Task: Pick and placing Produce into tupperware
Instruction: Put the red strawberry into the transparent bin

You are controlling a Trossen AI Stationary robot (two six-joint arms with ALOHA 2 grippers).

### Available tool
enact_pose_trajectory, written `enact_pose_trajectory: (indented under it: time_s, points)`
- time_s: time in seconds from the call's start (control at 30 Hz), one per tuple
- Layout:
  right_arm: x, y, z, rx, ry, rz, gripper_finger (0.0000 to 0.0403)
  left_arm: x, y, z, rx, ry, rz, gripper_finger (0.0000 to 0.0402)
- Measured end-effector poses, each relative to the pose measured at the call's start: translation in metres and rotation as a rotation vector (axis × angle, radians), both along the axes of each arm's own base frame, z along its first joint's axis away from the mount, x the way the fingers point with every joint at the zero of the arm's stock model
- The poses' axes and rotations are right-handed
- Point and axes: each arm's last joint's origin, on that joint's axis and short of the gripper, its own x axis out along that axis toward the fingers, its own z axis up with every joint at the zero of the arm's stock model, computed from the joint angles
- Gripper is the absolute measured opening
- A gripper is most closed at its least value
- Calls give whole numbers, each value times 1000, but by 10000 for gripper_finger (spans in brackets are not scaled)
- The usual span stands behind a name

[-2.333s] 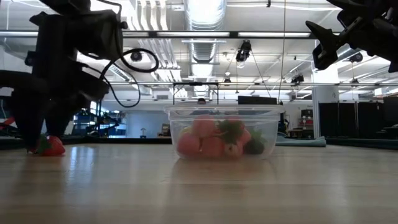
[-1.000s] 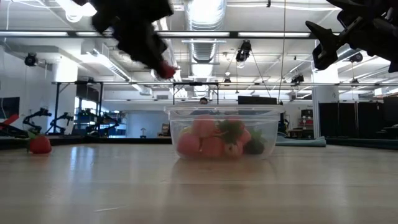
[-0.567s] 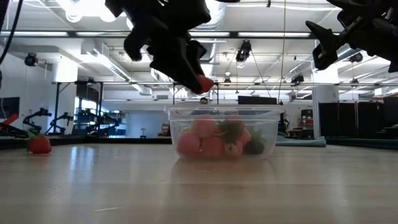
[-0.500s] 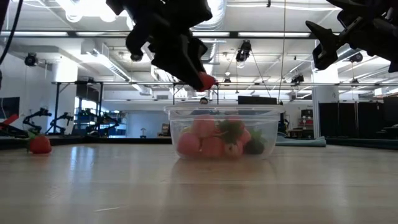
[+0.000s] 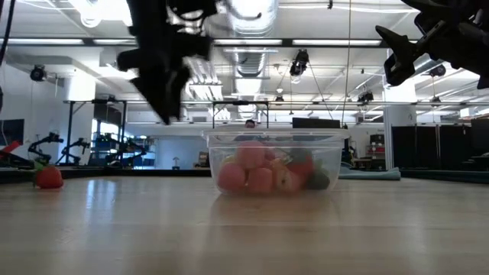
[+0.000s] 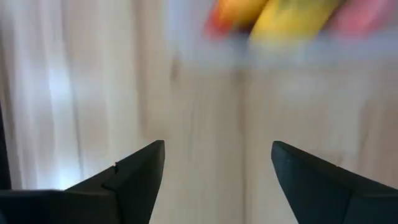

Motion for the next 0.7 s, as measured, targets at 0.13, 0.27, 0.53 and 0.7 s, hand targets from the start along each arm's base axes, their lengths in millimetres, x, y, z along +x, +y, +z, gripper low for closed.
enact_pose_trajectory:
  time_s: [0.13,0.27,0.53,0.7]
  points:
    - [0,0,0,0,0,0,228,-37,20,-2,-109,236,341,283]
    - [0,0,0,0,0,0,228,-61,27,-13,-197,391,528,283]
    - [0,0,0,0,0,0,228,-87,24,-57,-281,578,654,283]
    - [0,0,0,0,-1,0,228,-100,23,-76,-276,616,668,283]
